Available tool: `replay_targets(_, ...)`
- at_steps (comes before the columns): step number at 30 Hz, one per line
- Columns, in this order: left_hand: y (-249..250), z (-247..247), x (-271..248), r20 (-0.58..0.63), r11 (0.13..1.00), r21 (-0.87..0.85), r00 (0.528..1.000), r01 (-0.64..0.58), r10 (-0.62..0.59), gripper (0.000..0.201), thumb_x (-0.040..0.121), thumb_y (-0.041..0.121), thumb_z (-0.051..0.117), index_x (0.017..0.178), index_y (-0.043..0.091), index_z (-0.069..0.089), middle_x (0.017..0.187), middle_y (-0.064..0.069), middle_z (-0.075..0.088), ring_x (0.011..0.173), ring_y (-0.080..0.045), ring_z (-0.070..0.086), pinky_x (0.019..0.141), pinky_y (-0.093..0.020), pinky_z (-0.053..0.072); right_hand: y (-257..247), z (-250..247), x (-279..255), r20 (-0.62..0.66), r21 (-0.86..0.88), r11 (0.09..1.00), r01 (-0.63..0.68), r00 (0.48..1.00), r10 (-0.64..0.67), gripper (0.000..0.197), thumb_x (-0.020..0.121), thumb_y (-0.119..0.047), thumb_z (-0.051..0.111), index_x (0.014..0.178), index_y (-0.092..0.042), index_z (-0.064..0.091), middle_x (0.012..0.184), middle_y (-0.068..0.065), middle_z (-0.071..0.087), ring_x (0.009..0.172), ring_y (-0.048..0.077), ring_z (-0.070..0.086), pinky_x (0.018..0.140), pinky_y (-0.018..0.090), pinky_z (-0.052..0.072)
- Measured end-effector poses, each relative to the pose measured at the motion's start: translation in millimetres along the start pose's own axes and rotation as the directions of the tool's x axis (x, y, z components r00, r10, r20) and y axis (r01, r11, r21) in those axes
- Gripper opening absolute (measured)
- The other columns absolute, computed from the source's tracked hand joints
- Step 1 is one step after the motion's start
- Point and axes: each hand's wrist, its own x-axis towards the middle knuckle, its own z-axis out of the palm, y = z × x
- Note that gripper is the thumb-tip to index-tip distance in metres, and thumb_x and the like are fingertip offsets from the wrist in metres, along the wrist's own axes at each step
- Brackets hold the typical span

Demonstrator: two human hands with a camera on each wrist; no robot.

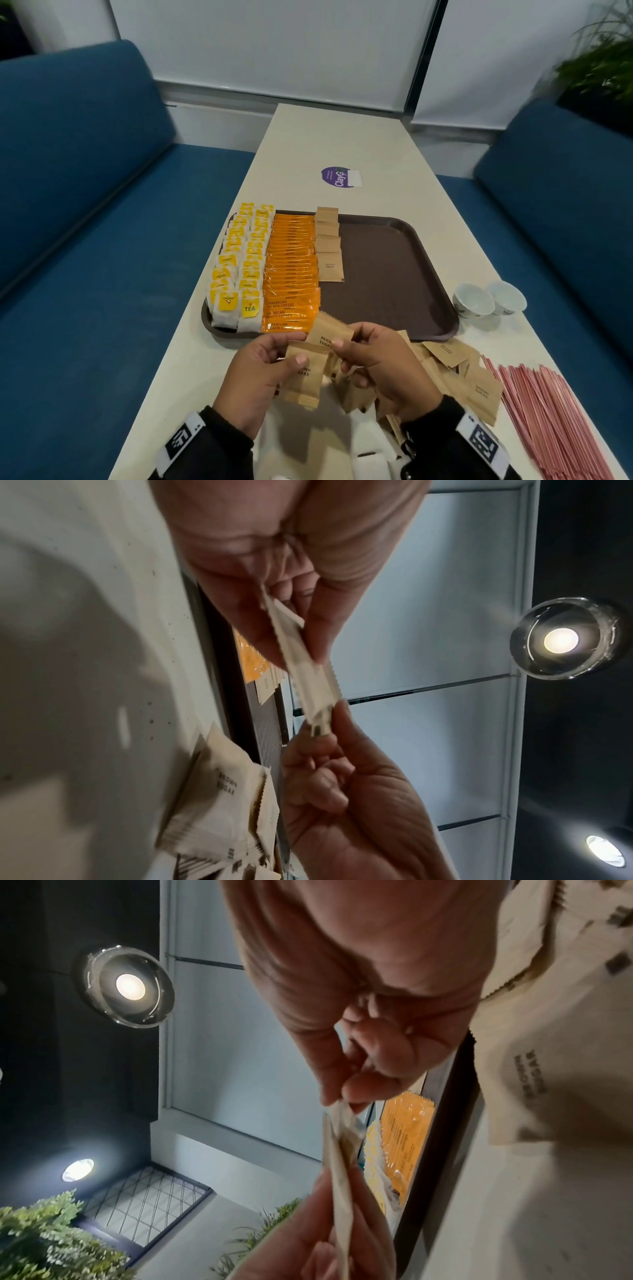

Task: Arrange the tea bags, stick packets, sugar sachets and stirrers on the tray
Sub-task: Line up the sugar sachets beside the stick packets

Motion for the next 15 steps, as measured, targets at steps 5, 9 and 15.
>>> replay_targets(5,1.4,-1.2,8.9,-0.031,0.999,-0.042,0.999,0.018,-0.019,0.029,0.076,-0.009,0.064,0.099,0.008,0.066,0.085,-0.012,0.074,0.066,-0.018,0.070,0.050,-0.024,0.053,-48.1,-14.5,28.2,-0.096,-0.283,0.955,0.087,0.988,-0.118,0.004,0.088,-0.014,0.063,0.092,-0.013,0.063,0.078,0.000,0.066,0.051,0.003,0.052,0.042,0.012,0.041)
replay_targets(9,0.7,0.7,15.5,-0.069,0.999,-0.047,0.997,0.025,-0.028,0.028,0.074,-0.006,0.066,0.098,0.009,0.063,0.083,-0.009,0.074,0.069,-0.020,0.069,0.054,-0.029,0.051,-84.5,-25.6,81.8,-0.084,-0.578,0.812,0.079,0.984,-0.155,0.007,0.089,-0.019,0.063,0.092,-0.014,0.059,0.081,0.000,0.066,0.053,0.005,0.049,0.041,0.011,0.040)
replay_targets(15,1.2,2.3,21.5,-0.105,0.997,-0.063,0.994,0.036,-0.042,0.028,0.073,-0.004,0.068,0.097,0.008,0.061,0.085,-0.009,0.075,0.073,-0.023,0.069,0.059,-0.033,0.050,-93.8,-26.9,152.4,-0.102,-0.644,0.740,-0.197,0.980,0.172,0.007,0.092,-0.014,0.060,0.088,-0.010,0.055,0.094,0.010,0.070,0.062,0.013,0.058,0.060,0.020,0.053)
